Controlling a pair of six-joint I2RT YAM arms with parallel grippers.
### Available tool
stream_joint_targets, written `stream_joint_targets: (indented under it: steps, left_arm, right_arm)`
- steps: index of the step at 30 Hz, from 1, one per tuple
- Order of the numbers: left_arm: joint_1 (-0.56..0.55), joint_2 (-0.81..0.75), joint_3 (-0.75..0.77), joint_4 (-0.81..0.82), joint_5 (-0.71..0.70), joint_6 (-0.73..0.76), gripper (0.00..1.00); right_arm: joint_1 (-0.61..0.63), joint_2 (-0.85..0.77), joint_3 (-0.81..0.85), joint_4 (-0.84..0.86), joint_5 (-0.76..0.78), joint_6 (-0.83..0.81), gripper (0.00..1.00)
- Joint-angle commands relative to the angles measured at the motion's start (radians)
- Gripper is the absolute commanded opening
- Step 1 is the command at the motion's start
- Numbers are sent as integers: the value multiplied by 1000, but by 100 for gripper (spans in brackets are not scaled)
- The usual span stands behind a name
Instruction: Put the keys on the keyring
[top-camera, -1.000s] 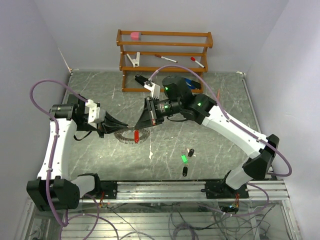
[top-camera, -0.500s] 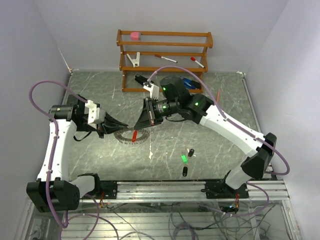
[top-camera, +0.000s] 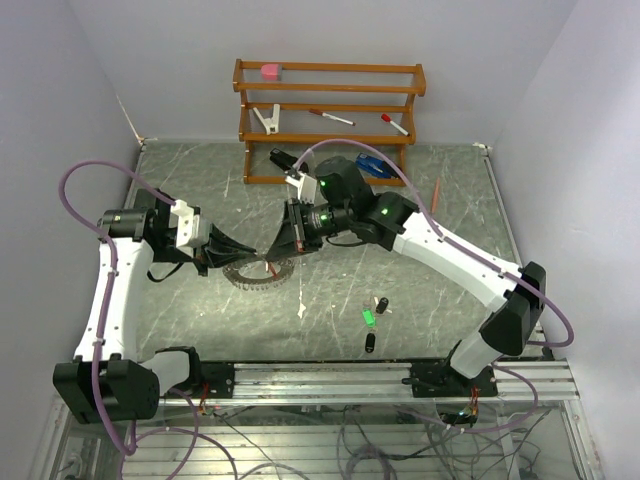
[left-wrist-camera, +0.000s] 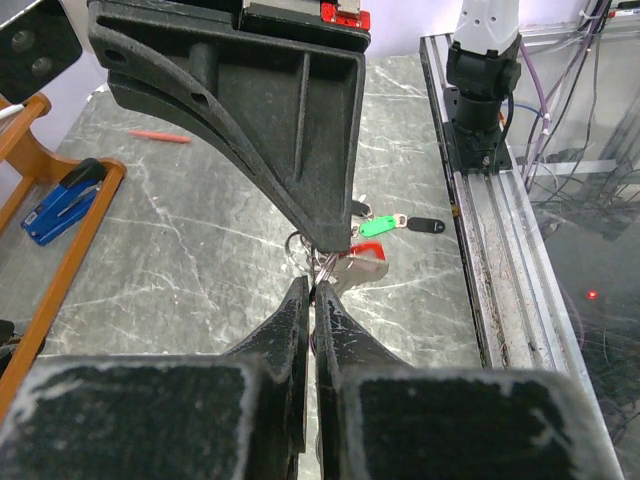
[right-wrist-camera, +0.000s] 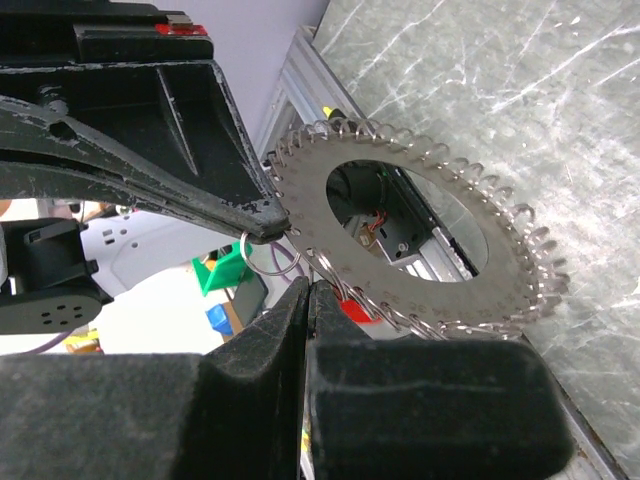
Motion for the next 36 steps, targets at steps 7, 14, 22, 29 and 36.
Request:
stream_joint_targets:
  steps: [7, 14, 22, 29, 36]
  left_arm:
    - [-6, 7, 35, -2, 83, 26, 7]
    - [-7, 7, 33, -2, 83, 25, 7]
    - [-7, 4, 25, -1, 83, 27, 7]
    - [-6, 7, 21, -2, 83, 30, 7]
    - [-6, 10, 21, -2, 83, 31, 7]
  right_arm:
    - [10, -21, -55, 86, 84, 62, 0]
    - [17, -33, -65, 107, 97, 77, 0]
    - [16, -48, -62, 123, 98, 84, 0]
    - [16, -63, -66, 144, 93, 91, 0]
    - [16, -68, -60, 160, 80, 93, 0]
